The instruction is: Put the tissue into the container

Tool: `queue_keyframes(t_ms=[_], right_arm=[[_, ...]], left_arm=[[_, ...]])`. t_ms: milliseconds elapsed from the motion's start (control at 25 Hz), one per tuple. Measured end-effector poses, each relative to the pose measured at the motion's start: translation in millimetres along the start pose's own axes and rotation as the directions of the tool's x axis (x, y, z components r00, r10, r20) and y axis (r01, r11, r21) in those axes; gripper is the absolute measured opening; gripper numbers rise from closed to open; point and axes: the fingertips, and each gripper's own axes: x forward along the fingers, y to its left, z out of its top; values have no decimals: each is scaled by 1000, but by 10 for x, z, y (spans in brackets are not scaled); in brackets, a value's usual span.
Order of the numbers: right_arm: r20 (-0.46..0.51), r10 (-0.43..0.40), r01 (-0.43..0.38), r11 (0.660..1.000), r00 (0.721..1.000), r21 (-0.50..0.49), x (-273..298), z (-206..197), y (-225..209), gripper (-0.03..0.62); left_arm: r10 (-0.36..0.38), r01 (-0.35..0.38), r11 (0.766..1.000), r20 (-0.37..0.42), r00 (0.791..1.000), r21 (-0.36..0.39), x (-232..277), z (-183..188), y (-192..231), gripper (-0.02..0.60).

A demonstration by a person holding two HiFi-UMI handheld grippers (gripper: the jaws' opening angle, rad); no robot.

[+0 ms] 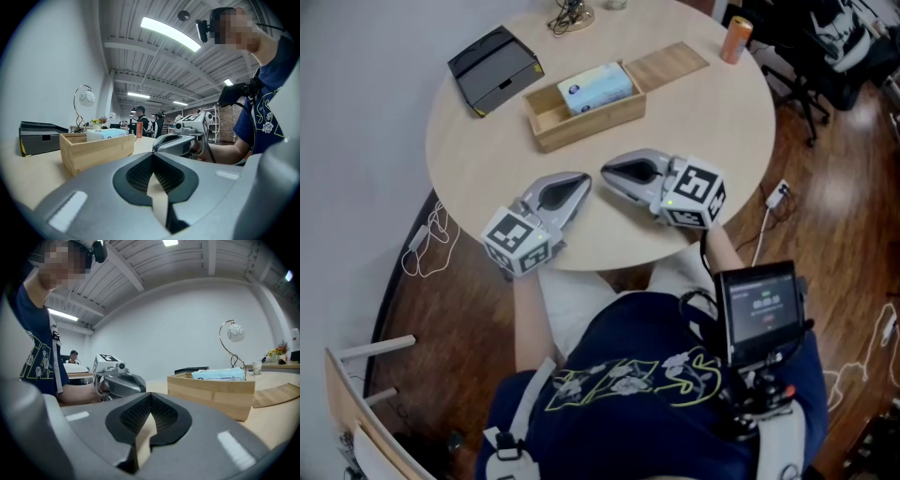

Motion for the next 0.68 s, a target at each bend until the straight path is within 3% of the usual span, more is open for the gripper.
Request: queue_keyframes(t_ms=[680], right_arm=[[2, -8, 8, 1000, 1000, 2, -13, 12, -7, 0]], left_arm=[[-4, 4, 1000, -2, 1000, 10, 1, 13, -11, 3]])
